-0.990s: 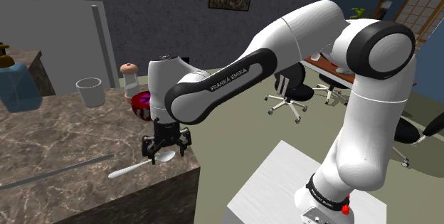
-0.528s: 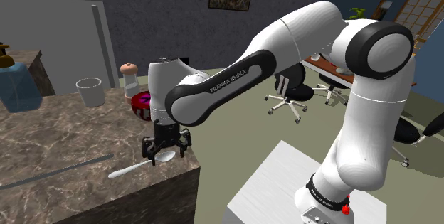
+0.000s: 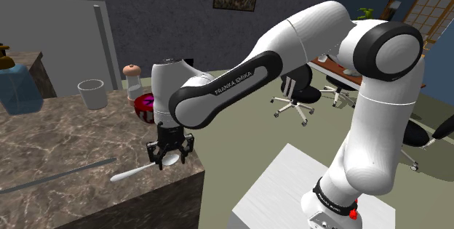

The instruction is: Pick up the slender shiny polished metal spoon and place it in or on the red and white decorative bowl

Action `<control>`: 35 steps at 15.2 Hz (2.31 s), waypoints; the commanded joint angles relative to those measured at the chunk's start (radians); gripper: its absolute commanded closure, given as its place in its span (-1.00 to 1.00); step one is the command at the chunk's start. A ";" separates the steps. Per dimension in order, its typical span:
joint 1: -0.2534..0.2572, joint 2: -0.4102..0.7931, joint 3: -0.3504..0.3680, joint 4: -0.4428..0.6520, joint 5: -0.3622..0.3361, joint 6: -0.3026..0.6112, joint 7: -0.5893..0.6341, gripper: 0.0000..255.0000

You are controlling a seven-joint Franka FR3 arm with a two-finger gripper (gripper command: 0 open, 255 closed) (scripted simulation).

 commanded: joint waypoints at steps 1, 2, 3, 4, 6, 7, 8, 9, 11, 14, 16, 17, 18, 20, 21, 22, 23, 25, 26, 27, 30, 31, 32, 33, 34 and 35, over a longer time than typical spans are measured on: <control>0.000 0.000 0.000 0.000 0.000 0.000 0.000 1.00; 0.000 0.000 0.000 0.000 0.000 0.000 0.000 1.00; -0.001 -0.008 0.002 0.004 0.004 -0.012 -0.001 1.00; -0.003 -0.015 0.003 0.009 0.008 -0.023 -0.003 1.00; -0.006 -0.031 0.006 0.020 0.015 -0.047 -0.005 1.00; -0.007 -0.038 0.007 0.025 0.019 -0.059 -0.006 1.00; -0.008 -0.045 0.008 0.031 0.022 -0.071 -0.007 1.00; -0.010 -0.052 0.009 0.037 0.026 -0.084 -0.008 1.00; -0.012 -0.065 0.011 0.049 0.032 -0.108 -0.010 1.00; -0.015 -0.083 0.013 0.070 0.040 -0.145 -0.012 1.00; -0.017 -0.094 0.014 0.085 0.046 -0.170 -0.013 1.00; -0.018 -0.100 0.014 0.092 0.048 -0.182 -0.013 1.00; -0.019 -0.105 0.015 0.100 0.050 -0.195 -0.014 1.00; -0.020 -0.114 0.015 0.117 0.054 -0.220 -0.014 1.00; -0.021 -0.119 0.016 0.126 0.056 -0.232 -0.014 1.00; -0.021 -0.123 0.016 0.134 0.058 -0.245 -0.014 1.00; -0.022 -0.127 0.016 0.144 0.060 -0.257 -0.014 1.00; -0.023 -0.134 0.017 0.162 0.063 -0.283 -0.013 1.00; -0.023 -0.138 0.017 0.172 0.064 -0.296 -0.013 1.00; -0.024 -0.141 0.017 0.182 0.065 -0.308 -0.012 1.00; -0.025 -0.149 0.017 0.214 0.068 -0.347 -0.010 1.00; -0.025 -0.151 0.017 0.225 0.069 -0.360 -0.009 1.00; -0.025 -0.153 0.017 0.236 0.070 -0.373 -0.008 1.00; -0.026 -0.155 0.017 0.248 0.070 -0.386 -0.007 1.00; -0.026 -0.156 0.017 0.259 0.071 -0.399 -0.006 1.00; -0.026 -0.157 0.017 0.267 0.071 -0.407 -0.006 1.00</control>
